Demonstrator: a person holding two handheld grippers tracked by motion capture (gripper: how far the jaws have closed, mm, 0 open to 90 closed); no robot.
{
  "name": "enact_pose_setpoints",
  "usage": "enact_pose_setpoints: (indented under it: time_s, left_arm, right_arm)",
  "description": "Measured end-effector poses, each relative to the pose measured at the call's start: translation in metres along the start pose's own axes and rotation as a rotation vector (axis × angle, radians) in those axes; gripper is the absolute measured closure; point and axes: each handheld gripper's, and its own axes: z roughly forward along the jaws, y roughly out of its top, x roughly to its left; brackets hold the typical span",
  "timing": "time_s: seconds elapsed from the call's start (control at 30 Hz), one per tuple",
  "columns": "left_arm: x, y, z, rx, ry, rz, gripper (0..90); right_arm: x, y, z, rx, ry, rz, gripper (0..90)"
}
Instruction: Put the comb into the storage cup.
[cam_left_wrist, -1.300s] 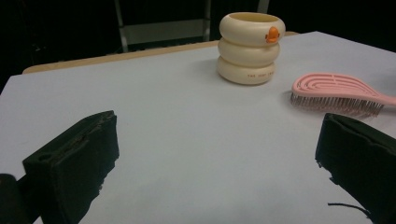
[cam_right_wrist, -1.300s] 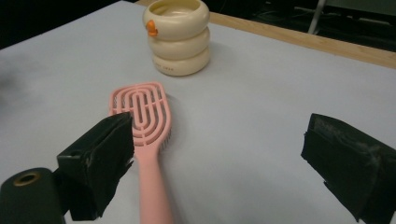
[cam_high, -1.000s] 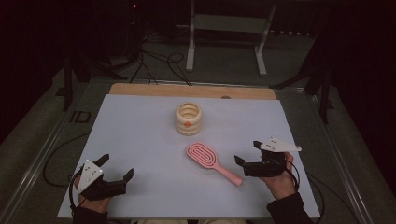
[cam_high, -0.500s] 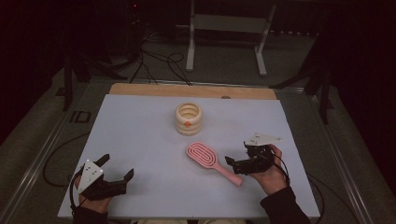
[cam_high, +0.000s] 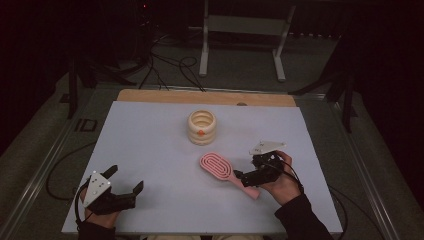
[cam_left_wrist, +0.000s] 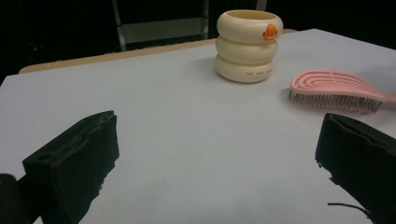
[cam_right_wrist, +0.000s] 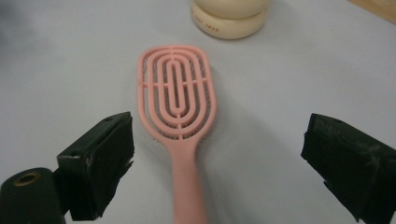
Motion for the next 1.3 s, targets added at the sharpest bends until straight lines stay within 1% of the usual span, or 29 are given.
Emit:
enact_pose_setpoints:
  time_s: [0.07, 0.27, 0.3, 0.37, 0.4, 0.47, 0.6, 0.63, 0.73, 0.77, 0.8, 0.87, 0.9, 0.93, 0.97, 1.0, 1.1, 1.27, 1.3]
  left_arm:
    - [0.0, 0.0, 0.0, 0.0, 0.0, -0.001, 0.3]
    - [0.0, 0.0, 0.0, 0.0, -0.001, 0.0, 0.3]
    - [0.0, 0.0, 0.0, 0.0, -0.001, 0.0, 0.3]
    - [0.0, 0.0, 0.0, 0.0, -0.001, 0.0, 0.3]
    - [0.0, 0.0, 0.0, 0.0, -0.001, 0.0, 0.3]
    - [0.0, 0.0, 0.0, 0.0, -0.001, 0.0, 0.3]
    - [0.0, 0.0, 0.0, 0.004, 0.001, 0.001, 0.3]
    - [0.0, 0.0, 0.0, 0.004, 0.001, 0.001, 0.3]
    - [-0.001, 0.0, 0.001, 0.005, 0.001, 0.001, 0.3]
    - [-0.001, 0.0, 0.001, 0.005, 0.001, 0.001, 0.3]
    - [-0.001, 0.0, 0.001, 0.006, 0.001, 0.002, 0.3]
    - [-0.001, 0.0, 0.001, 0.006, 0.001, 0.002, 0.3]
    - [-0.001, 0.0, 0.001, 0.006, 0.001, 0.001, 0.3]
    - [-0.001, 0.0, 0.001, 0.006, 0.001, 0.001, 0.3]
    - [0.0, 0.0, 0.001, 0.008, 0.001, 0.003, 0.3]
    - [0.0, -0.001, 0.001, 0.008, 0.001, 0.003, 0.3]
    - [0.0, -0.001, 0.001, 0.009, 0.003, 0.002, 0.3]
    - [-0.001, -0.001, 0.002, 0.012, 0.003, 0.0, 0.3]
    - [-0.001, -0.001, 0.002, 0.014, 0.002, 0.0, 0.3]
  right_arm:
    - [0.002, 0.001, 0.004, 0.026, 0.009, -0.02, 8.6]
    - [0.005, 0.003, 0.01, 0.058, 0.018, -0.036, 8.6]
    - [0.006, 0.004, 0.013, 0.084, 0.019, -0.047, 8.6]
    - [0.007, 0.004, 0.016, 0.115, 0.027, -0.049, 8.6]
    - [0.007, 0.004, 0.016, 0.115, 0.027, -0.049, 8.6]
    - [0.009, 0.004, 0.021, 0.147, 0.035, -0.065, 8.6]
    - [0.012, 0.004, 0.028, 0.179, 0.051, -0.078, 8.8]
    - [0.012, 0.004, 0.028, 0.179, 0.051, -0.078, 8.8]
    - [0.014, 0.004, 0.033, 0.213, 0.043, -0.105, 8.8]
    - [0.014, 0.004, 0.033, 0.213, 0.043, -0.105, 8.8]
    - [0.015, 0.005, 0.037, 0.24, 0.048, -0.113, 8.8]
    - [0.015, 0.005, 0.04, 0.251, 0.049, -0.119, 8.8]
    - [0.016, 0.005, 0.042, 0.264, 0.051, -0.114, 8.8]
    - [0.016, 0.005, 0.042, 0.264, 0.051, -0.114, 8.8]
    - [0.015, 0.006, 0.043, 0.27, 0.054, -0.121, 8.8]
    - [0.016, 0.006, 0.047, 0.289, 0.06, -0.122, 8.8]
    - [0.015, 0.007, 0.052, 0.317, 0.067, -0.128, 8.8]
    - [0.014, 0.007, 0.059, 0.341, 0.076, -0.133, 8.8]
    - [0.015, 0.007, 0.062, 0.37, 0.09, -0.138, 10.6]
